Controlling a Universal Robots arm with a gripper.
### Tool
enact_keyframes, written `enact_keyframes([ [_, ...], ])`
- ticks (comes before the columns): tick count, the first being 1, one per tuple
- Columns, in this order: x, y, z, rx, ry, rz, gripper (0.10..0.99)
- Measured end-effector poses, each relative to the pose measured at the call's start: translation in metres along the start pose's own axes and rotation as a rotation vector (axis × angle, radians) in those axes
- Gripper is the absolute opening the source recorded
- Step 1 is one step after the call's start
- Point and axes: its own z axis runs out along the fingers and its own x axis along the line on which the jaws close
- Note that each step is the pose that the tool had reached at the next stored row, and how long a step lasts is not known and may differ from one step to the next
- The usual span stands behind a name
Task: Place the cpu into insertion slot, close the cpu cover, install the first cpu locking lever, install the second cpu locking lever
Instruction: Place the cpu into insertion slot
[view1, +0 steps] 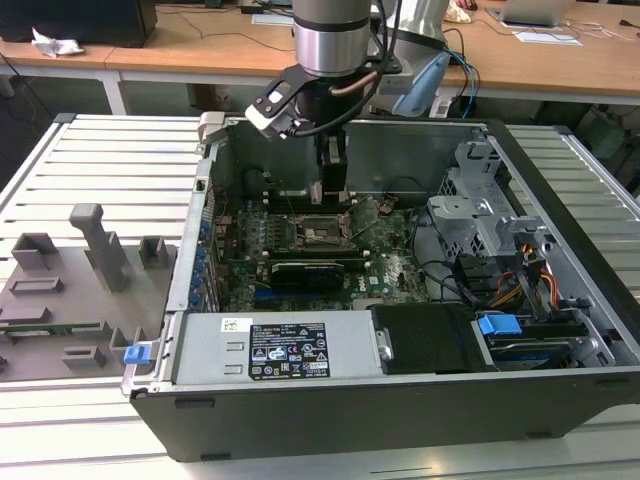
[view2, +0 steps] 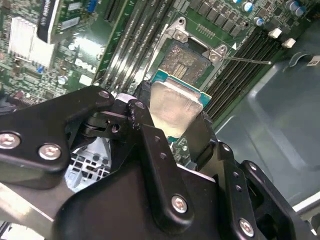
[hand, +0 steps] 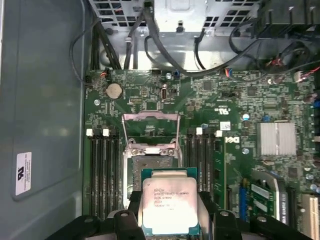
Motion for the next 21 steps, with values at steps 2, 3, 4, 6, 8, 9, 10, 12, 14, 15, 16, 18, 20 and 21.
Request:
enact_keyframes([
  [2, 0.0009, -0.0004, 0.0047, 0.0, -0.0001, 0.0, 0.525],
  [3, 0.0009, -0.0006, 0.0065, 0.0, -0.0001, 0.0, 0.525],
  [4, 0.0008, -0.0007, 0.0083, 0.0, -0.0001, 0.0, 0.525],
  [6, 0.0008, -0.0012, 0.0133, 0.0, 0.0, -0.001, 0.525],
  [8, 0.0007, -0.0016, 0.0168, 0.0, -0.0001, -0.001, 0.525],
  [9, 0.0007, -0.0019, 0.0186, 0.0, -0.0001, -0.001, 0.525],
  [10, 0.0007, -0.002, 0.0203, 0.0, 0.0, -0.001, 0.525],
  [12, 0.0007, -0.0021, 0.0223, 0.0, -0.0001, -0.001, 0.525],
  [14, 0.0007, -0.0023, 0.0254, 0.0, -0.0017, -0.001, 0.525],
  [15, 0.0007, -0.0025, 0.028, 0.0, -0.002, -0.001, 0.525],
  [16, 0.0007, -0.0027, 0.0298, 0.0, -0.0024, -0.001, 0.525],
  [18, 0.0007, -0.003, 0.0338, 0.0, -0.0028, -0.001, 0.525],
  [20, 0.0008, -0.0033, 0.038, 0.0, -0.0028, -0.001, 0.525],
  [21, 0.0008, -0.0036, 0.0407, 0.0, -0.0028, -0.001, 0.525],
])
